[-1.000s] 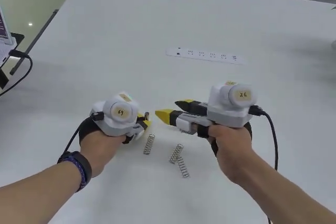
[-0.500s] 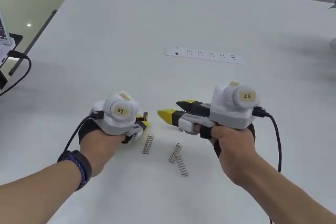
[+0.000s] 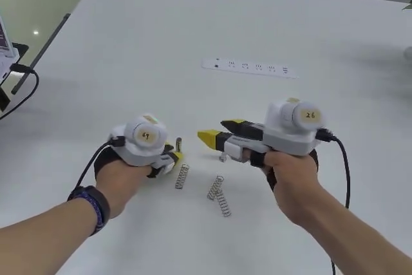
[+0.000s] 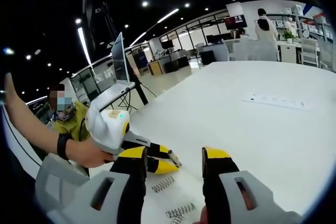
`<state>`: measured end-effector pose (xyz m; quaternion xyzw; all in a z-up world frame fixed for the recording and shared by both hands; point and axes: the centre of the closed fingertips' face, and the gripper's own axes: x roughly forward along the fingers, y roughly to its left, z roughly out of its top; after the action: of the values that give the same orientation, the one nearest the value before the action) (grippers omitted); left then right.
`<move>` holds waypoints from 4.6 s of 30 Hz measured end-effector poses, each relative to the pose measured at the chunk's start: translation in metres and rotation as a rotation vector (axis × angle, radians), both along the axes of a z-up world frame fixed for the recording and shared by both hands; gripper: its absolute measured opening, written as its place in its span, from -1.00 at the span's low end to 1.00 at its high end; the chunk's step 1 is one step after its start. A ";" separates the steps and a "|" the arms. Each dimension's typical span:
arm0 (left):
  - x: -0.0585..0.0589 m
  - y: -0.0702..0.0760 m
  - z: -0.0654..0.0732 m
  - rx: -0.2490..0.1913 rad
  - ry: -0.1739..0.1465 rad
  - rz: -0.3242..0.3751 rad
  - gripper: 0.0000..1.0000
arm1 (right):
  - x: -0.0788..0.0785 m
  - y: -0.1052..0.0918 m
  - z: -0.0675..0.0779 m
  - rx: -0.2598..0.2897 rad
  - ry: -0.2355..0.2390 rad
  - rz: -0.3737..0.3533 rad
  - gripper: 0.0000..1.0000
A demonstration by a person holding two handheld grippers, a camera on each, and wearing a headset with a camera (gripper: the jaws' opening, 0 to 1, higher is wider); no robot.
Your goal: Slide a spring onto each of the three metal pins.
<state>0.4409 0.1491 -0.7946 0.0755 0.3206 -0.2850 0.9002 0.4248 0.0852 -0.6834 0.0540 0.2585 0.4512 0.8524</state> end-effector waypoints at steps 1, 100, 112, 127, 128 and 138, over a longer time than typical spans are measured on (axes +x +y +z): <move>0.000 0.001 0.000 0.002 0.000 0.002 -0.78 | 0.000 -0.001 0.000 -0.001 0.000 0.000 -0.19; -0.137 0.095 0.107 -0.057 -0.071 0.113 0.18 | -0.107 -0.131 -0.027 -0.155 0.082 -0.043 0.45; -0.131 0.077 0.105 -0.065 -0.065 0.073 0.20 | -0.111 -0.136 -0.029 -0.163 0.085 -0.053 0.46; -0.123 0.046 0.099 -0.081 -0.048 0.019 0.17 | -0.120 -0.138 -0.030 -0.152 0.099 -0.077 0.46; -0.123 0.045 0.098 -0.082 -0.046 0.016 0.16 | -0.120 -0.139 -0.031 -0.152 0.100 -0.078 0.46; -0.112 0.026 0.094 -0.094 -0.041 -0.018 0.13 | -0.122 -0.137 -0.029 -0.153 0.101 -0.075 0.45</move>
<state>0.3289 0.1748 -0.7010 0.0418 0.2877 -0.3062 0.9065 0.3031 -0.0523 -0.7122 0.0208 0.3326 0.3947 0.8563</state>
